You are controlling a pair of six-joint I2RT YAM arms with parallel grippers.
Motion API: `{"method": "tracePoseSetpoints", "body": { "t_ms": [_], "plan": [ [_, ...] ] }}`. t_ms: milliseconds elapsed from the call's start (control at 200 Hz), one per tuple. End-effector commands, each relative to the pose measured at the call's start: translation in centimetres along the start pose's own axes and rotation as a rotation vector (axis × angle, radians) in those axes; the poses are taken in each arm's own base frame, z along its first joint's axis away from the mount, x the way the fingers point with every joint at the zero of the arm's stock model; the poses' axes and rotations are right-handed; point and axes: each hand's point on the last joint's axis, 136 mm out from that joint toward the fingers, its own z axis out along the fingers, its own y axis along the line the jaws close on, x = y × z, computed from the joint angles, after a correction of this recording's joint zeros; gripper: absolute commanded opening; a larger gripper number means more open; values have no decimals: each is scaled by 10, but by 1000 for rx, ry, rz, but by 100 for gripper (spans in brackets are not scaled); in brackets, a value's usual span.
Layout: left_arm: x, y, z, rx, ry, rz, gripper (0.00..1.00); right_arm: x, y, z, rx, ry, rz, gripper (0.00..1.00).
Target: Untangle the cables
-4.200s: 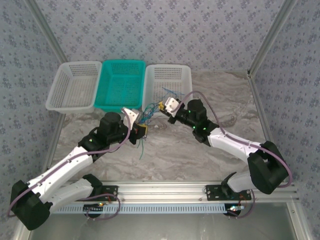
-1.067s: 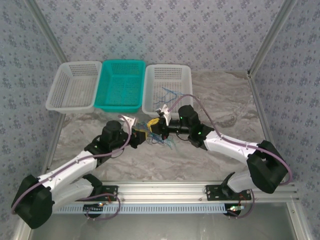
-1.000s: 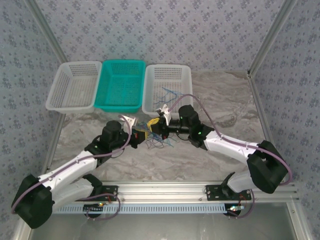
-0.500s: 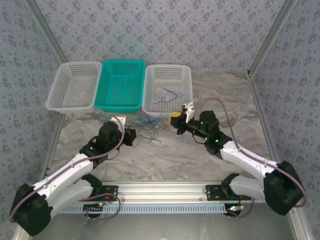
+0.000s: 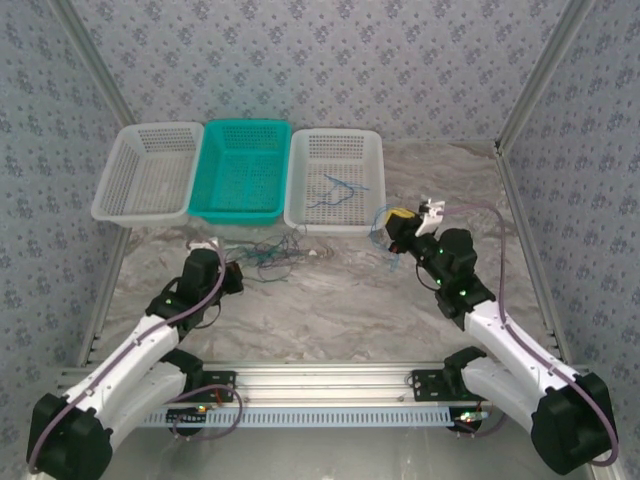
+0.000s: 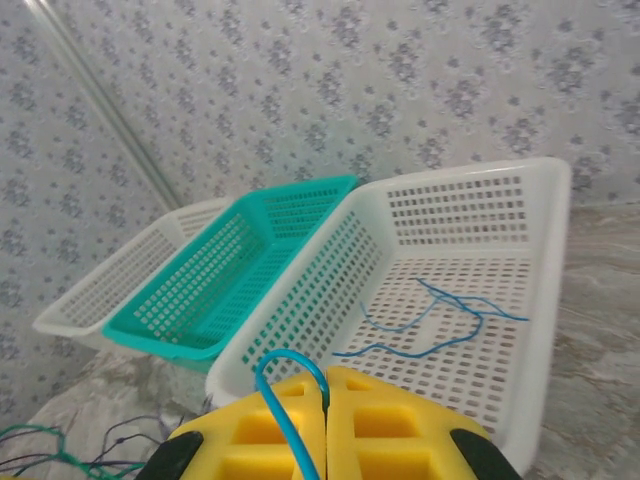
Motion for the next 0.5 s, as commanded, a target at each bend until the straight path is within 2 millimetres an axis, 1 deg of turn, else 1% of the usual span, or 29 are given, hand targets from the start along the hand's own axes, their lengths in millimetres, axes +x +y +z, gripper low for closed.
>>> {"method": "tracePoseSetpoints", "body": {
  "t_ms": [0, 60, 125, 175, 225, 315, 385, 440, 455, 465, 495],
  "plan": [
    [5, 11, -3, -28, 5, -20, 0, -7, -1, -6, -4, -26, 25, 0],
    [8, 11, -3, -27, 12, -23, 0, -12, 5, -8, -27, -29, 16, 0],
    [8, 11, -4, -21, 14, -22, 0, -25, 16, -10, -69, -46, 7, 0],
    [8, 7, -5, 1, 13, -16, 0, -39, 27, -12, -103, -71, -3, 0],
    [5, -5, -6, 65, 1, 5, 0, -55, 34, -12, -119, -100, -10, 0],
    [1, -34, -13, 236, -23, 41, 0, -86, 49, -7, -153, -151, -40, 0],
    [-2, -51, -21, 332, -39, 62, 0, -108, 55, 6, -147, -165, -58, 0],
    [-4, -61, -27, 386, -43, 80, 0, -116, 50, 26, -111, -141, -63, 0],
    [-4, -64, -29, 400, -43, 86, 0, -114, 47, 33, -95, -124, -61, 0],
    [-4, -65, -29, 406, -42, 88, 0, -118, 46, 36, -89, -125, -63, 0],
    [-5, -68, -32, 421, -44, 96, 0, -120, 43, 49, -74, -106, -64, 0]
  ]
}}
